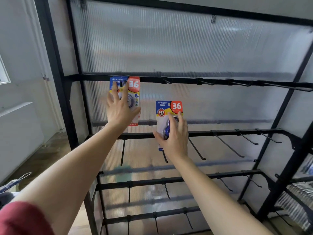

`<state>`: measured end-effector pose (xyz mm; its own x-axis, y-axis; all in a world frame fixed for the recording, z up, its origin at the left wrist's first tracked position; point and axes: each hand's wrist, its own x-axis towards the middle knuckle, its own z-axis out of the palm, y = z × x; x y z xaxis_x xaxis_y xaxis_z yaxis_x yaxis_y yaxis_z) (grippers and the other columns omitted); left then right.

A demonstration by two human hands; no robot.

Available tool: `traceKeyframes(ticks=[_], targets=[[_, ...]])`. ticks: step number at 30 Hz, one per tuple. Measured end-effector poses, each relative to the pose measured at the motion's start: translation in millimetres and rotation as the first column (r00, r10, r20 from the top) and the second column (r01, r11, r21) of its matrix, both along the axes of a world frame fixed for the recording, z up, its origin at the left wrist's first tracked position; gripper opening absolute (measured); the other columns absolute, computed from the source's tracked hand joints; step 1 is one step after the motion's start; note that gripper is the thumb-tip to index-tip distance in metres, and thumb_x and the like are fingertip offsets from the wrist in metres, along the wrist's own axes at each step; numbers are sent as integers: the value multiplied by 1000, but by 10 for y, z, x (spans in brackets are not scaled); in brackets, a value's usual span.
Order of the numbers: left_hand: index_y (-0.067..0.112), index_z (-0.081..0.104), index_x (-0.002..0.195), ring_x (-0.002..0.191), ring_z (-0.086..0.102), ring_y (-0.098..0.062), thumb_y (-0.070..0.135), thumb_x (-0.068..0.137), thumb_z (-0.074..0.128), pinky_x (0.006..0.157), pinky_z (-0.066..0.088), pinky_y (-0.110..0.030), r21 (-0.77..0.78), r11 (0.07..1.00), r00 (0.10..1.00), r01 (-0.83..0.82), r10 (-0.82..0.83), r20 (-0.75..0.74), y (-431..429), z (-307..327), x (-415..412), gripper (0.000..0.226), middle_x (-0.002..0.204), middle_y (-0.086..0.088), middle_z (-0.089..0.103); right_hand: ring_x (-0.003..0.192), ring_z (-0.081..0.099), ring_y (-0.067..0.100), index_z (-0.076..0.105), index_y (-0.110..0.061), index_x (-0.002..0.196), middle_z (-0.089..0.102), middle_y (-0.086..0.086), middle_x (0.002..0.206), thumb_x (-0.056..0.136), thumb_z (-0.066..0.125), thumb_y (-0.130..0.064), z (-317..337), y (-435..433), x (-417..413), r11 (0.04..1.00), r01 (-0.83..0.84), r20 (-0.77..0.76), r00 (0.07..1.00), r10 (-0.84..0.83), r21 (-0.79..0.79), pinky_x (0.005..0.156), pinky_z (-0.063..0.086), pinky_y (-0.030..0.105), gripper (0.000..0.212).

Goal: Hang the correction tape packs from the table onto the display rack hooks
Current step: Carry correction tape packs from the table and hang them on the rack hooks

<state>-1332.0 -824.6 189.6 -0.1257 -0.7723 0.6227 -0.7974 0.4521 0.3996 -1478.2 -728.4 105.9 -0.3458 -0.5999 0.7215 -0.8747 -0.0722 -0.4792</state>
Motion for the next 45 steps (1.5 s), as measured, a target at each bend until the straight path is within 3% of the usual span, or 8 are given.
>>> traceKeyframes(ticks=[5,10,13,21,26,32,41,45], targets=[[32,1,153,144,0,-39,49,88,61,116,10,-53,28,1000,1000,1,-1,-12,-236,12,-107,90,160,-10,-2,137,31,42,24,-27,140,31,17,151,79,56,-60,-8,-75,-21,1000,16,-16,1000,-16,-14,97,43,62,77],[31,-2,153,143,4,-40,45,89,62,115,16,-53,49,999,999,10,-13,42,-378,42,-107,92,159,-13,-1,136,33,42,26,-26,140,32,18,150,78,58,-58,-11,-63,-14,999,31,-14,999,-31,-19,96,44,62,77],[31,-6,152,145,-5,-40,46,89,60,116,6,-54,54,998,996,35,-39,81,-363,18,-51,92,159,-14,-7,138,29,42,30,-22,143,28,17,152,79,58,-58,-15,-17,-21,999,39,-13,999,-39,2,99,41,63,79],[23,4,154,147,-2,-32,35,97,51,119,8,-50,2,998,996,67,-67,62,-34,-229,384,75,161,-10,-3,142,20,41,35,-15,146,23,16,155,80,68,-49,38,278,51,999,-22,-10,1000,22,31,107,34,60,81],[21,9,154,147,1,-30,39,98,46,119,5,-47,46,999,994,5,-10,107,280,-424,648,70,160,-12,3,137,30,42,42,-13,141,31,18,151,77,62,-55,70,438,192,999,-31,-3,1000,31,-22,98,42,61,79],[22,11,154,147,1,-30,36,98,48,119,6,-46,67,998,991,-13,4,131,463,-551,782,68,160,-12,6,138,29,41,38,-18,143,30,17,152,78,53,-64,191,562,511,993,-91,-29,996,89,-76,100,41,62,81],[22,9,154,147,3,-33,33,95,53,118,7,-48,88,993,979,82,-96,179,195,-430,805,73,160,-12,4,136,34,41,30,-23,141,32,17,151,79,47,-63,507,484,1027,973,-82,-180,983,43,-215,100,40,57,76],[24,8,154,147,0,-33,30,94,55,118,5,-49,87,989,973,123,-137,186,77,-353,860,76,161,-11,0,135,35,41,28,-26,142,32,17,151,79,43,-64,586,374,1216,980,-2,-176,984,-33,-197,99,40,59,75]])
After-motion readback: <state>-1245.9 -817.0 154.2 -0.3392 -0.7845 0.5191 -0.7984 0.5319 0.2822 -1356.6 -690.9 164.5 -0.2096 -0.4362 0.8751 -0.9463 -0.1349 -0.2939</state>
